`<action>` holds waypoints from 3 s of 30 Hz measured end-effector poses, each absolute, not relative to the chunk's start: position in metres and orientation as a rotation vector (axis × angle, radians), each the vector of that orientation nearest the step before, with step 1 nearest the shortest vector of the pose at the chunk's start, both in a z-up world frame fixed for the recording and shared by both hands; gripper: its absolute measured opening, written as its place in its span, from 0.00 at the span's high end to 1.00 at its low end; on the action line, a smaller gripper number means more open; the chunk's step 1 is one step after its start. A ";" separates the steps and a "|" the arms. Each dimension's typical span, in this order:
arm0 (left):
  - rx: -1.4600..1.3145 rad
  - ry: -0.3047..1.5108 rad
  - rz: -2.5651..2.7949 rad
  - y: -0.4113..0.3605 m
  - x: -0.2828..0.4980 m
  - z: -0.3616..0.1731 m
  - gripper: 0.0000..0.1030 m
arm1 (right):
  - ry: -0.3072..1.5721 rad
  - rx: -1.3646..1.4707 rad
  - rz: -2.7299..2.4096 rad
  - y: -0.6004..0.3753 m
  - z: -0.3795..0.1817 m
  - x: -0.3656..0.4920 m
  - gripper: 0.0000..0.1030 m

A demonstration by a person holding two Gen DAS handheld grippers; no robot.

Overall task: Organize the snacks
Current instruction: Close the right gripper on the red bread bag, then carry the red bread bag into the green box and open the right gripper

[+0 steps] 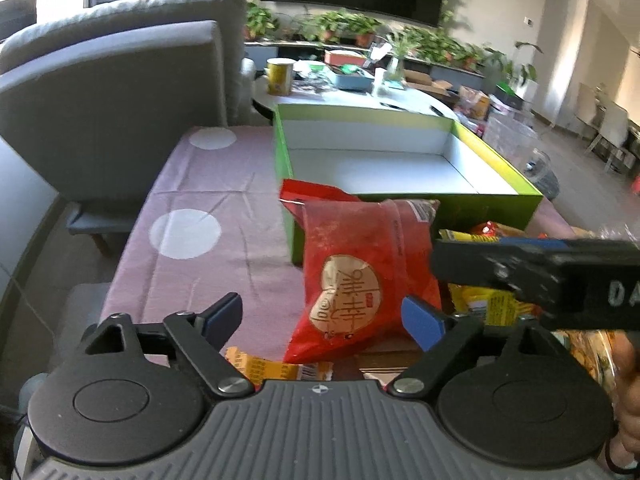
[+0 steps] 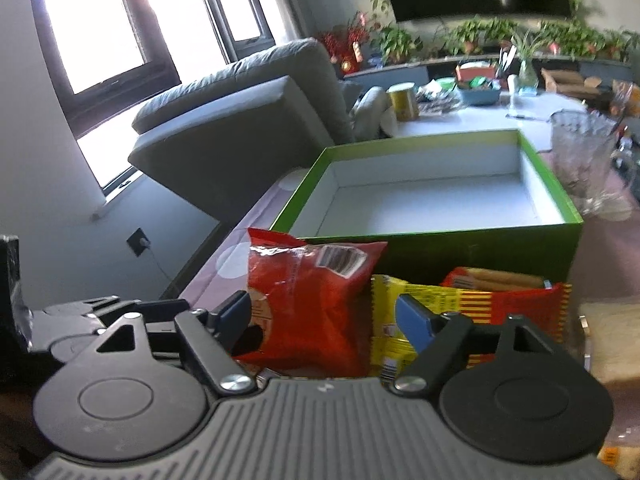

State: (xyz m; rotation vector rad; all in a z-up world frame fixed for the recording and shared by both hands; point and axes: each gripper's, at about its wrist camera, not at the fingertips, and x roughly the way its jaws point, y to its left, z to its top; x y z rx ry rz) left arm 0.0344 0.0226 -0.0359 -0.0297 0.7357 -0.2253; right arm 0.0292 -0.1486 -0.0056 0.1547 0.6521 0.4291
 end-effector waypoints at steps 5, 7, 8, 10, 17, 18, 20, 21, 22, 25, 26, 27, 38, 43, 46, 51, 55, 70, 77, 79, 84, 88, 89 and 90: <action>-0.011 0.760 -0.252 0.016 0.047 -0.042 0.19 | 0.697 0.172 0.465 -0.137 -0.007 0.044 0.24; -0.016 0.769 -0.267 0.015 0.051 -0.044 0.18 | 0.727 0.172 0.463 -0.132 -0.010 0.051 0.24; -0.023 0.775 -0.274 0.014 0.053 -0.045 0.17 | 0.744 0.178 0.464 -0.132 -0.012 0.054 0.24; -0.029 0.783 -0.278 0.014 0.058 -0.046 0.16 | 0.779 0.184 0.467 -0.130 -0.017 0.059 0.24; -0.034 0.805 -0.316 0.011 0.071 -0.052 0.12 | 0.869 0.227 0.454 -0.133 -0.030 0.074 0.24; -0.038 0.811 -0.332 0.009 0.072 -0.054 0.13 | 0.872 0.223 0.453 -0.133 -0.030 0.075 0.24; -0.047 0.822 -0.367 0.006 0.074 -0.056 0.26 | 0.876 0.213 0.462 -0.131 -0.030 0.076 0.24; -0.052 0.824 -0.372 0.004 0.075 -0.057 0.26 | 0.877 0.214 0.471 -0.129 -0.029 0.077 0.32; -0.047 0.819 -0.363 0.002 0.074 -0.057 0.27 | 0.879 0.212 0.483 -0.129 -0.028 0.076 0.35; -0.026 0.793 -0.364 -0.001 0.068 -0.051 0.36 | 0.869 0.194 0.492 -0.129 -0.024 0.073 0.46; -0.023 0.786 -0.368 -0.001 0.066 -0.048 0.38 | 0.867 0.190 0.493 -0.129 -0.023 0.073 0.48; -0.023 0.780 -0.369 -0.001 0.064 -0.045 0.38 | 0.859 0.186 0.494 -0.130 -0.020 0.070 0.49; 0.015 0.656 -0.368 -0.010 0.035 0.003 0.38 | 0.723 0.182 0.521 -0.137 0.019 0.040 0.49; 0.046 0.608 -0.378 -0.019 0.037 0.022 0.38 | 0.664 0.179 0.520 -0.140 0.035 0.040 0.49; 0.066 0.578 -0.386 -0.024 0.042 0.034 0.38 | 0.628 0.182 0.515 -0.144 0.044 0.043 0.49; 0.084 0.548 -0.394 -0.032 0.063 0.046 0.38 | 0.582 0.189 0.506 -0.149 0.056 0.057 0.49; 0.094 0.548 -0.400 -0.037 0.085 0.048 0.38 | 0.565 0.194 0.488 -0.153 0.059 0.073 0.49; 0.064 0.647 -0.416 -0.033 0.151 0.018 0.38 | 0.644 0.238 0.458 -0.158 0.035 0.135 0.49; 0.040 0.705 -0.405 -0.026 0.169 -0.002 0.38 | 0.701 0.238 0.458 -0.151 0.021 0.148 0.49; 0.034 0.733 -0.399 -0.026 0.173 -0.008 0.38 | 0.726 0.238 0.460 -0.148 0.015 0.152 0.49; 0.033 0.752 -0.381 -0.024 0.170 -0.014 0.33 | 0.793 0.239 0.444 -0.146 0.004 0.156 0.49; 0.034 0.722 -0.384 -0.022 0.164 -0.008 0.27 | 0.785 0.245 0.432 -0.149 0.009 0.150 0.49; 0.034 0.716 -0.383 -0.022 0.162 -0.005 0.26 | 0.778 0.245 0.431 -0.150 0.011 0.148 0.49; 0.035 0.709 -0.382 -0.022 0.160 -0.003 0.26 | 0.771 0.242 0.429 -0.150 0.014 0.147 0.49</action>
